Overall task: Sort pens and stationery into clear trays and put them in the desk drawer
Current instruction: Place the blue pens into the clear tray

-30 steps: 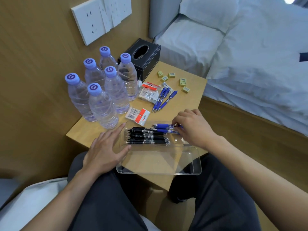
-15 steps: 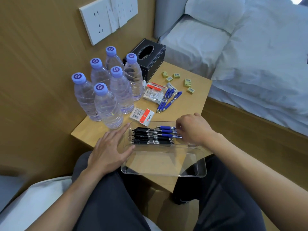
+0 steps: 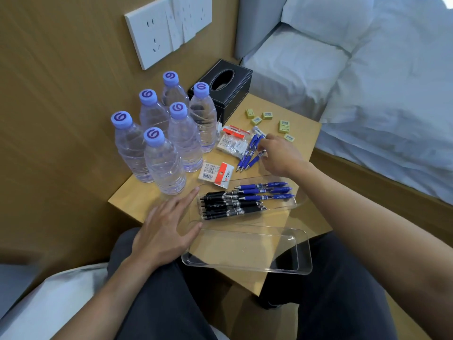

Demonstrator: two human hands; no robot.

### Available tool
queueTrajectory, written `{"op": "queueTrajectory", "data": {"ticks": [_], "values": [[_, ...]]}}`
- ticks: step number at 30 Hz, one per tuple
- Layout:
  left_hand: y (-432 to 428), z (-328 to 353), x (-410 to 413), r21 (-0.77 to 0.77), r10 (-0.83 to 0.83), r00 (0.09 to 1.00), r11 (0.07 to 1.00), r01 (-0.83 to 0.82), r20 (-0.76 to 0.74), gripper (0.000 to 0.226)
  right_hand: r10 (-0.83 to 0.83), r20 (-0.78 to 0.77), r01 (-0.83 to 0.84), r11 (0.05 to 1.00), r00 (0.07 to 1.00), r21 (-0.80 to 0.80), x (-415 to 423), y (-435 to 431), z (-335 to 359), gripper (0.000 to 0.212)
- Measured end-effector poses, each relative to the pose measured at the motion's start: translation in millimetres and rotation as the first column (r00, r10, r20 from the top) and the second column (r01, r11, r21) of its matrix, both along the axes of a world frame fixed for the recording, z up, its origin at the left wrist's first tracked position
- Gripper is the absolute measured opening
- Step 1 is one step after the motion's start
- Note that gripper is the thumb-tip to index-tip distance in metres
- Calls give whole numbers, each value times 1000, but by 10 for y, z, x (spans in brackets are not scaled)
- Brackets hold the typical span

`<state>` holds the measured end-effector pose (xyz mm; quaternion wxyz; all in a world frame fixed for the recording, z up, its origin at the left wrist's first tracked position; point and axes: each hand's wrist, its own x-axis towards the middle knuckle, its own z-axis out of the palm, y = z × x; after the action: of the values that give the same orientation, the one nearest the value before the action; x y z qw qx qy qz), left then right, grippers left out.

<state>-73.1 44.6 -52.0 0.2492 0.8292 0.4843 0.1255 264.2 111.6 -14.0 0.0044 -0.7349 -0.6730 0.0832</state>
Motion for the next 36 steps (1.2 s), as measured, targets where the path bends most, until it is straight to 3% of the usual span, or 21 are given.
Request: {"op": "queueTrajectory", "data": {"ticks": [6, 13, 18, 23, 36], "values": [[2, -22, 12, -19, -40, 999, 999, 40, -14, 65, -32, 33, 34, 997, 999, -70, 58, 74, -69, 25], [1, -3, 19, -39, -30, 999, 999, 31, 18, 59, 30, 118, -27, 999, 993, -30, 132, -21, -30, 20], [-1, 12, 18, -35, -33, 999, 999, 32, -1, 57, 39, 43, -43, 993, 998, 109, 86, -290, 160, 16], [4, -2, 13, -48, -29, 1000, 998, 29, 2, 56, 98, -64, -88, 986, 993, 145, -68, -663, 351, 16], [-24, 26, 2, -88, -25, 1000, 996, 26, 6, 49, 197, -67, -206, 958, 978, -201, -322, -1031, 277, 15]]}}
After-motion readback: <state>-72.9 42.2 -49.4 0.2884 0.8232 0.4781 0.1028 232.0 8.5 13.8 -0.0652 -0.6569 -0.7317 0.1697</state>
